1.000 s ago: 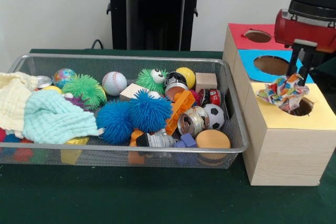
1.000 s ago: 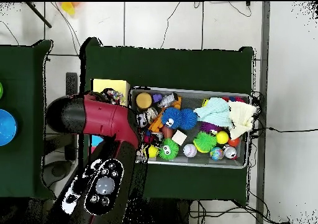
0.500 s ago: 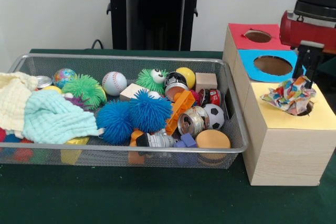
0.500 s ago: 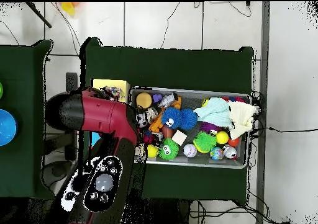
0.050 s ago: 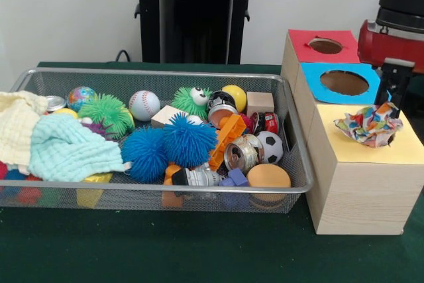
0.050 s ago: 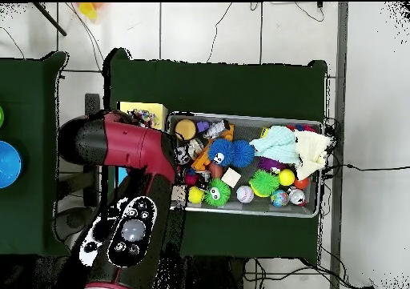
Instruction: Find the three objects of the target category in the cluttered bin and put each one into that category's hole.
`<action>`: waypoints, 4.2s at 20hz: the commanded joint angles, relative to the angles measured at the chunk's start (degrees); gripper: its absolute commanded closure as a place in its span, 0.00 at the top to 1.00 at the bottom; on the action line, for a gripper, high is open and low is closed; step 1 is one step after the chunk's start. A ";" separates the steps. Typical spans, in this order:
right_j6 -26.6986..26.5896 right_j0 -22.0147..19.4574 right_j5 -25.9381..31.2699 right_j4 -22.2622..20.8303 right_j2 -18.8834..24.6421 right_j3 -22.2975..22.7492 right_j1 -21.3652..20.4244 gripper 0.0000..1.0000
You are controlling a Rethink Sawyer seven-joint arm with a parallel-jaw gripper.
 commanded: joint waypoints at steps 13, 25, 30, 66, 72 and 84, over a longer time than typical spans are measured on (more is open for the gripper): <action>11.38 -2.63 -2.04 1.74 7.46 -0.38 4.27 0.00; 11.11 -3.35 -2.80 1.60 8.75 -1.70 6.56 0.00; 12.12 -2.71 -2.68 1.64 8.44 -2.38 8.37 0.00; 12.34 -2.11 -7.34 1.70 9.76 7.17 4.63 0.00; 12.59 -2.13 -8.06 1.71 9.77 7.58 5.02 0.00; 12.46 -2.12 -10.65 1.66 11.39 11.45 4.08 0.00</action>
